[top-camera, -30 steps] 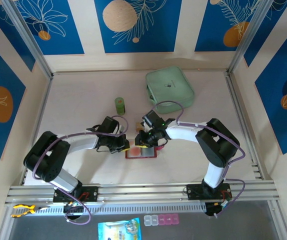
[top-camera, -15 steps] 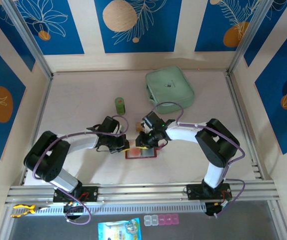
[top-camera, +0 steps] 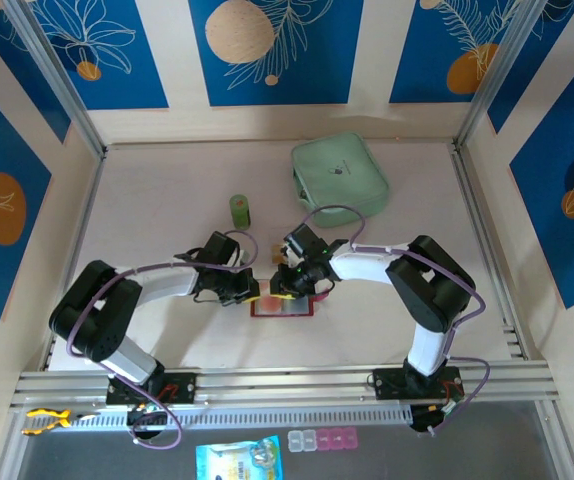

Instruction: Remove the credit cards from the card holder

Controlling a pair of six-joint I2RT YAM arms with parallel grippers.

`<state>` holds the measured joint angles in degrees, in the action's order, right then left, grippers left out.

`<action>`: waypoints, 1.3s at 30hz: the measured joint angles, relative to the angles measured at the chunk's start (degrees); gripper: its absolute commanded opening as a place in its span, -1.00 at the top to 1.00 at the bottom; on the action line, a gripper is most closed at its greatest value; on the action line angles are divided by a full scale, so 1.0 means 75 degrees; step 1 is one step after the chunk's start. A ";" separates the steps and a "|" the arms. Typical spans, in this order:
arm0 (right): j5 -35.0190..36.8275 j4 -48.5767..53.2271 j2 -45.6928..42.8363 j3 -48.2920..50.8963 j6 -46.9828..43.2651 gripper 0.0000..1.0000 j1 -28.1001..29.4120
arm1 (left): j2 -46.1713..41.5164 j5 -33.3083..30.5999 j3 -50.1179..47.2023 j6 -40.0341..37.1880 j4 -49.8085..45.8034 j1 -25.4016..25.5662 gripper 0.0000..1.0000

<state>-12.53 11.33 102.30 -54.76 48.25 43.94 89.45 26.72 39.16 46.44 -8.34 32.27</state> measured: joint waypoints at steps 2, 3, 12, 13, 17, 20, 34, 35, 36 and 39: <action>0.0102 0.0090 -0.0035 0.0000 -0.0023 0.50 0.0000 | 0.0000 -0.0041 0.0000 -0.0003 -0.0009 0.0000 0.83; 0.0175 0.0160 -0.0070 0.0000 -0.0035 0.50 -0.0003 | 0.0000 -0.0050 0.0000 -0.0003 -0.0015 0.0000 0.83; 0.0265 0.0373 -0.0166 0.0000 -0.0300 0.48 -0.0003 | -0.0003 -0.0105 0.0000 0.0020 -0.0032 0.0006 0.82; 0.0233 0.0370 -0.0166 0.0000 -0.0323 0.49 -0.0003 | -0.0015 -0.0108 0.0000 0.0020 -0.0038 0.0006 0.82; 0.0125 0.0341 -0.0169 0.0000 -0.0391 0.49 -0.0003 | -0.0160 -0.0166 0.0000 0.0026 -0.0175 0.0015 0.81; 0.0085 0.0347 -0.0227 0.0000 -0.0428 0.49 -0.0003 | -0.0271 -0.0169 0.0009 0.0026 -0.0248 0.0020 0.82; 0.0070 0.0321 -0.0624 0.0070 -0.0431 0.49 -0.0076 | -0.0294 -0.0175 0.0332 0.0152 -0.0414 0.0303 0.82; 0.0070 0.0323 -0.0624 0.0076 -0.0431 0.49 -0.0079 | -0.0289 -0.0175 0.0353 0.0163 -0.0414 0.0323 0.82; 0.0070 0.0323 -0.0624 0.0082 -0.0434 0.49 -0.0090 | -0.0268 -0.0172 0.0379 0.0166 -0.0411 0.0353 0.82; 0.0070 0.0318 -0.0627 0.0096 -0.0431 0.49 -0.0111 | -0.0187 -0.0175 0.0417 0.0169 -0.0408 0.0434 0.82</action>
<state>-12.01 13.72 97.60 -54.04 45.01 43.11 88.05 25.41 42.28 47.70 -11.40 35.53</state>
